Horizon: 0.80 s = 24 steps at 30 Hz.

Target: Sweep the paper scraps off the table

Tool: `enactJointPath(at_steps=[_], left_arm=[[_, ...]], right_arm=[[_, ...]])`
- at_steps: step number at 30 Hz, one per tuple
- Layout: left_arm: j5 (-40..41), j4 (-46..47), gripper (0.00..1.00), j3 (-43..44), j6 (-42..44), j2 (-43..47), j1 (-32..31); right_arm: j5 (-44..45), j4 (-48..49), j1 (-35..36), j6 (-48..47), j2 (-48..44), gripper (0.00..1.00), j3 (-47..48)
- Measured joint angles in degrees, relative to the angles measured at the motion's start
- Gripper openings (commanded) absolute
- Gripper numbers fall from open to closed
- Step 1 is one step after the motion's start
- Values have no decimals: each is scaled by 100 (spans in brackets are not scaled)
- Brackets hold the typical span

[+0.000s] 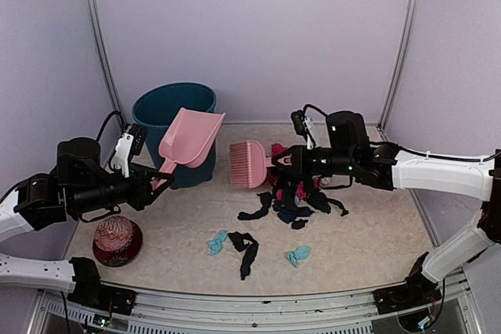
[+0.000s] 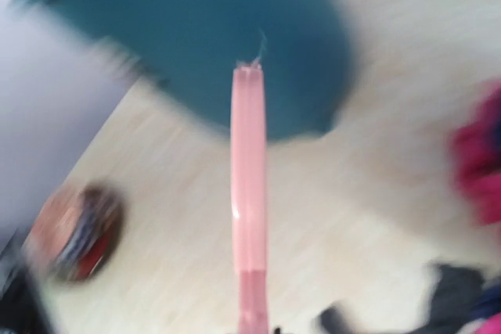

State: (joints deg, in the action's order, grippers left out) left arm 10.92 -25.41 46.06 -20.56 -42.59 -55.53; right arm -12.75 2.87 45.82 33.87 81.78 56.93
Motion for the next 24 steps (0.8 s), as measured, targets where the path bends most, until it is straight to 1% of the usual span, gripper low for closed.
enactJointPath(at_steps=[4, 7, 13, 18, 24], left_arm=[[0, 0, 0, -9, 0, 7, 0], [-2, 2, 0, -11, 0, 17, 2], [-22, 0, 0, -17, 0, 22, 0], [-24, 2, 0, -24, -2, 39, 0], [-35, 4, 0, -44, -2, 55, 0]], right_arm=[[-697, -190, 420, -260, 20, 0, 20], [-1126, -245, 743, -376, 208, 0, 74], [-1672, -417, 1172, -466, 1010, 0, 225], [-1670, -901, 1226, -492, 1443, 0, 393], [-1119, -1633, 1137, -573, 1460, 0, 483]])
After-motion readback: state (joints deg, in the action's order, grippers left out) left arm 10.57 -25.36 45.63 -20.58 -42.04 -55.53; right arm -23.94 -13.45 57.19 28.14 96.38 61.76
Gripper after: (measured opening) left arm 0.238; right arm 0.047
